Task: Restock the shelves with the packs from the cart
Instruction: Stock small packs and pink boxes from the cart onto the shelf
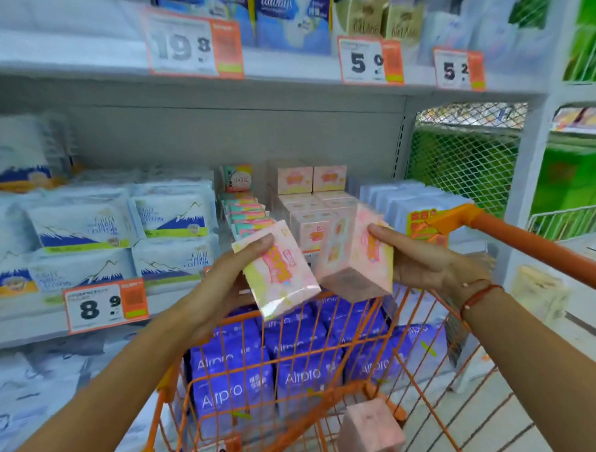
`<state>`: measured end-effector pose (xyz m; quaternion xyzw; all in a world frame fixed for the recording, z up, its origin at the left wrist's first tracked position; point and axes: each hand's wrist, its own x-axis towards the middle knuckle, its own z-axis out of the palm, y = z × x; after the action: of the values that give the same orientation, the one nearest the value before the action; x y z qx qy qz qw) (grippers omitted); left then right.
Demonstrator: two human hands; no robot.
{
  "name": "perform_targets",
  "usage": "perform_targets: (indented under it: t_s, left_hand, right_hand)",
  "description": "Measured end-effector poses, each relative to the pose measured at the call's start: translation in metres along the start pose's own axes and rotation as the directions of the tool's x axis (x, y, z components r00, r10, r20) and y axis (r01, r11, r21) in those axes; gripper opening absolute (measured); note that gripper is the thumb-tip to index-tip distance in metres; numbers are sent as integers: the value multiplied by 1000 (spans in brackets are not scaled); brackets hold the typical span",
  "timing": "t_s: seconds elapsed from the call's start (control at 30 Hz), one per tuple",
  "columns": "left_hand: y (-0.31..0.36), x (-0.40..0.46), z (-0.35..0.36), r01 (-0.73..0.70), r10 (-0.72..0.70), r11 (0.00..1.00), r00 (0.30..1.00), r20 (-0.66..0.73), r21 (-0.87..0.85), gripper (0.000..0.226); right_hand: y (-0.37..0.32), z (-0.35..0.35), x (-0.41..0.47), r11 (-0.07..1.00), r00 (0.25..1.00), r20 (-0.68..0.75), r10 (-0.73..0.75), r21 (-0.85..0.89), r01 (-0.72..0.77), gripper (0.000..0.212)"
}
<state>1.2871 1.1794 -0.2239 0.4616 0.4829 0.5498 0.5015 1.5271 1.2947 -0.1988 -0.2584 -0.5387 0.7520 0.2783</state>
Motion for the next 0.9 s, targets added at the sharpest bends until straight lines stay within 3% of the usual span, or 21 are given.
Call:
perform_targets:
  t_s: [0.13,0.23,0.33,0.43,0.53,0.6,0.67,0.77,0.8,0.9]
  left_hand:
    - [12,9,-6,-146,133,982,985,-108,-119,79]
    - [20,10,-4,-225,203,955,971,-128,-192,80]
    - [32,26,-7,-196,182,977,973,-141,-87,79]
    - [45,48,-12,-183,198,979,961,-194,93,105]
    - [51,49,-2,-217,258,957,941,-217,193,80]
    - [57,55,0,-220,272,951,928,-255,216,79]
    - [66,70,3,-211,275,944,928,-253,253,79]
    - [81,103,11,-215,323,915,898,-299,342,31]
    - [84,113,14,-210,343,896,887,-310,392,26]
    - [87,153,14,-168,314,881,907,-281,441,47]
  right_hand:
    - [-5,2,16,975,986,-50,-157,149,163,85]
    - [-8,8,21,965,979,-45,-198,167,203,90]
    - [-14,8,27,971,981,-38,-190,140,193,78]
    - [-27,4,35,971,977,-82,-198,119,207,58]
    - [-43,-7,47,974,961,-188,-205,62,219,63]
    - [-56,-14,57,976,949,-240,-205,21,216,75]
    - [-67,-26,71,972,926,-299,-228,-20,233,70]
    - [-78,-51,96,959,851,-443,-280,-89,269,59]
    - [-80,-58,103,954,824,-481,-301,-145,264,62]
    - [-90,-75,120,944,815,-489,-311,-261,203,66]
